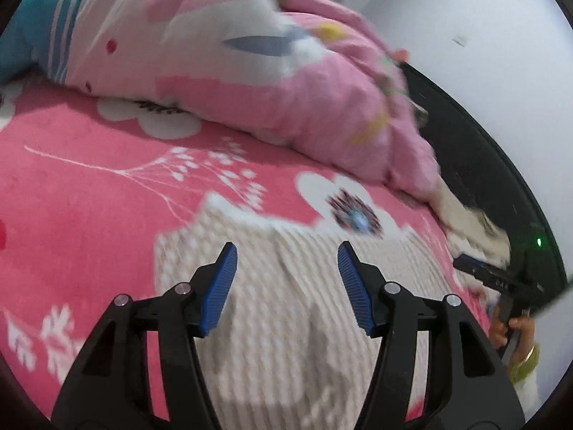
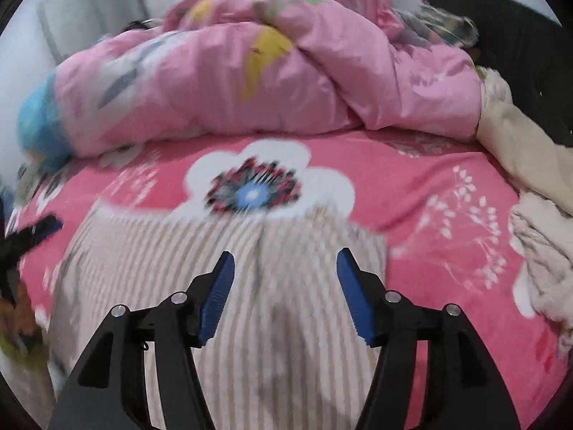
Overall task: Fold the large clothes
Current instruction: 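Grasp the coat hem with both tools, then fold the hem up over the coat body with both tools and release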
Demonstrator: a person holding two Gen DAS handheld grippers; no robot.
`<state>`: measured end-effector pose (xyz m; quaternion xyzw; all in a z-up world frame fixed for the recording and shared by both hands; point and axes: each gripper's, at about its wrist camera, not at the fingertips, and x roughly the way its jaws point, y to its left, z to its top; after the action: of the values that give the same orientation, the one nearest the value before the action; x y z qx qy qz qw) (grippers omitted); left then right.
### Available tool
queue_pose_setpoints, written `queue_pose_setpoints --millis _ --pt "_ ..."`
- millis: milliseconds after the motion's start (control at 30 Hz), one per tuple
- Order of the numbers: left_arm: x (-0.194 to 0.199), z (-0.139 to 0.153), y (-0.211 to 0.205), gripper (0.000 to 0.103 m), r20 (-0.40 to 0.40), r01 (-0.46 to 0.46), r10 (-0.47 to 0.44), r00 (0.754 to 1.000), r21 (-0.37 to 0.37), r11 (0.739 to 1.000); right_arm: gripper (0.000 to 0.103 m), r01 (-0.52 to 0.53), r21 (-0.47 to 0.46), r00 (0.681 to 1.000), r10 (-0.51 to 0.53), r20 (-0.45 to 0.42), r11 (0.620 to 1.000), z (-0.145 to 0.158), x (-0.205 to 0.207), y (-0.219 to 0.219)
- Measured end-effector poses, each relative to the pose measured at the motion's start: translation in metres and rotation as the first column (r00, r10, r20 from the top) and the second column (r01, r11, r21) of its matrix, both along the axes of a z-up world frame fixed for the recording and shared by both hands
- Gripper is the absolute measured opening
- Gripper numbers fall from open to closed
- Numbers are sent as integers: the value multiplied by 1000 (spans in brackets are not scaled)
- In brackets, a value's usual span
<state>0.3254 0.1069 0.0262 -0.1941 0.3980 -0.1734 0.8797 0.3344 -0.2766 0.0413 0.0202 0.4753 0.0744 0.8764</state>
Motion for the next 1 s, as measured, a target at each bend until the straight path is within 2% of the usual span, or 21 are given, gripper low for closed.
queue_pose_setpoints --millis 100,167,233,267,300,400,433,467,500,567,633,667,700,733,767,833,900,967,1000 --pt "-42 -2 -22 56 -6 82 -82 997 66 994 58 -41 -9 999 41 -20 999 -14 -51 2" --pt "-68 -21 -34 56 -55 106 -100 993 101 989 58 -20 -47 998 18 -55 999 -43 -78 -2" --pt "-81 -44 -38 56 -80 80 -67 995 164 983 59 1 -77 996 -8 -91 997 -73 -86 -9" --pt "-83 -58 -36 51 -98 63 -45 994 188 980 62 -1 -71 996 -6 -90 997 -88 -89 -16" --pt "-85 -69 -32 47 -92 52 -36 995 173 984 62 10 -45 996 -14 -93 999 -96 -91 -23" --pt "-88 -63 -17 43 -75 12 -3 997 114 993 62 55 -47 994 -59 -94 997 -78 -94 -25" --pt "-90 -58 -17 44 -74 7 3 997 124 992 62 60 -60 995 -64 -75 996 -65 -97 -21" --pt "-94 -48 -20 48 -52 1 7 999 167 986 62 52 -58 997 -55 -46 997 -53 -101 -15" --pt "-99 -40 -26 50 -18 13 -10 1000 195 981 62 31 -48 999 -32 -14 998 -42 -105 -6" --pt "-107 -29 -41 54 33 67 -75 997 196 978 62 -27 -10 999 27 31 1000 -31 -111 17" --pt "-110 -30 -66 58 36 126 -137 990 211 969 62 -116 6 992 116 52 993 -34 -112 50" --pt "-109 -37 -78 58 18 140 -149 989 240 961 62 -152 -6 987 152 43 988 -43 -111 66" --pt "-105 -54 -93 58 -26 145 -144 989 301 942 62 -180 -21 983 181 18 983 -57 -109 78" --pt "-104 -70 -103 58 -51 146 -137 989 361 921 62 -190 -91 982 191 -7 978 -83 -106 91" --pt "-108 -85 -113 59 -30 142 -143 989 430 892 65 -195 -117 981 196 -3 974 -96 -105 94" --pt "-115 -90 -121 59 8 131 -155 988 492 861 65 -181 -71 984 181 -6 981 -95 -102 88" --pt "-118 -78 -120 59 2 129 -149 989 485 865 65 -149 -38 989 148 -24 988 -75 -103 85" --pt "-122 -59 -114 59 37 151 -181 983 400 904 65 -194 -6 981 194 19 981 -56 -113 87" --pt "-125 -55 -113 60 57 158 -194 979 383 910 65 -223 -22 974 224 44 975 -51 -119 95"
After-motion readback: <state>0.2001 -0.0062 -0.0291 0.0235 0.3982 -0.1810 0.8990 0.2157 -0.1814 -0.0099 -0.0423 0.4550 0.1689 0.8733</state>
